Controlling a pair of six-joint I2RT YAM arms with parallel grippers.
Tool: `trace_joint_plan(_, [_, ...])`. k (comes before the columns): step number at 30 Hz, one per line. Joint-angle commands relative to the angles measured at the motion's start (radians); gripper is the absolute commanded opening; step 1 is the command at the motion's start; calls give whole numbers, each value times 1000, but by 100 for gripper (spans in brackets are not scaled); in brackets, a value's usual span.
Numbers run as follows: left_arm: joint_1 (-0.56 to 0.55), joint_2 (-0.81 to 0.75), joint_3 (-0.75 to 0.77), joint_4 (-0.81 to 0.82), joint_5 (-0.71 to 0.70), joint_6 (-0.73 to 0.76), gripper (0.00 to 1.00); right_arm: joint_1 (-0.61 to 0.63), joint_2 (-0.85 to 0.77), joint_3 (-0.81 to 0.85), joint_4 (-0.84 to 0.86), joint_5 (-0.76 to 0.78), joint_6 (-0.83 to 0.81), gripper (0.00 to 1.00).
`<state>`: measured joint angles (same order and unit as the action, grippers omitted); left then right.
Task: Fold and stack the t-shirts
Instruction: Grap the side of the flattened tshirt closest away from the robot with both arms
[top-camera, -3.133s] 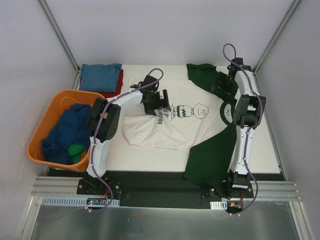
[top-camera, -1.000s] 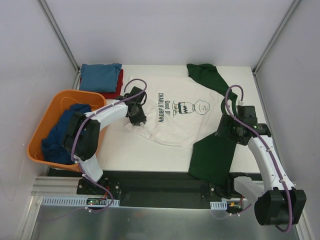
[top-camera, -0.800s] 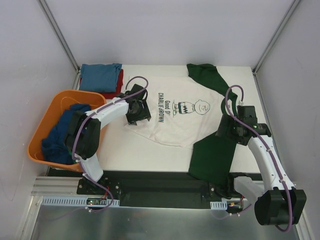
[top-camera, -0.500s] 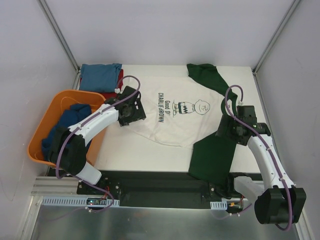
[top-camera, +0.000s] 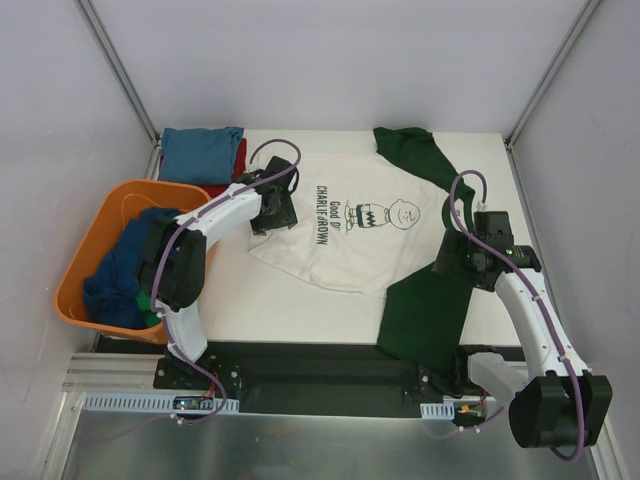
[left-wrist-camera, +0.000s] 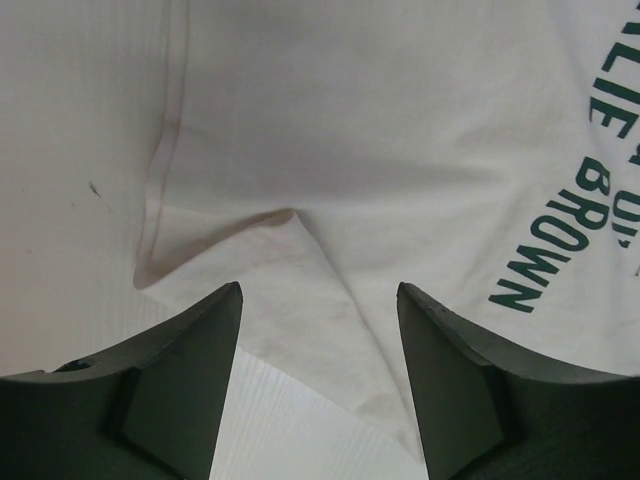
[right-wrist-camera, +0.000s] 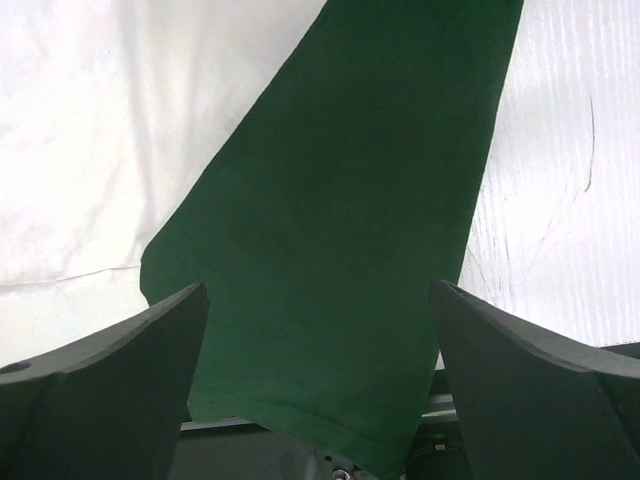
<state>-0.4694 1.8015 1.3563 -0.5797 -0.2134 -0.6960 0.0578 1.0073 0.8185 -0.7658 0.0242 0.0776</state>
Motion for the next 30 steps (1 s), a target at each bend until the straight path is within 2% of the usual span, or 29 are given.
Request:
trace_joint_plan(1, [12,84,105,-104,-90,64,63,4,-7,8,-16,34,5,96])
trace_joint_plan(8, [12,188,165,-140,-75,75,58,4,14,11,-16,42,5,97])
trace_joint_plan(12, [12,203,159,-144,-89,66,51,4,20,11,-15,40,5,97])
trace_joint_plan(16, [12,219,144,-152,-112,66,39,4,27,11,-13,43,5,96])
trace_joint_plan(17, [12,222,142,-152,-107,61,32,4,28,11,-13,45,5,96])
trace_joint_plan(23, [12,178,104,-155,-104,43,8,4,30,11,-13,45,5,96])
trace_joint_plan(24, [12,168,92,-157,-109,43,0,5,30,11,-13,45,4,96])
trace_joint_plan(30, [8,38,-2,-155,-129,32,0,4,37,10,-35,65,20,96])
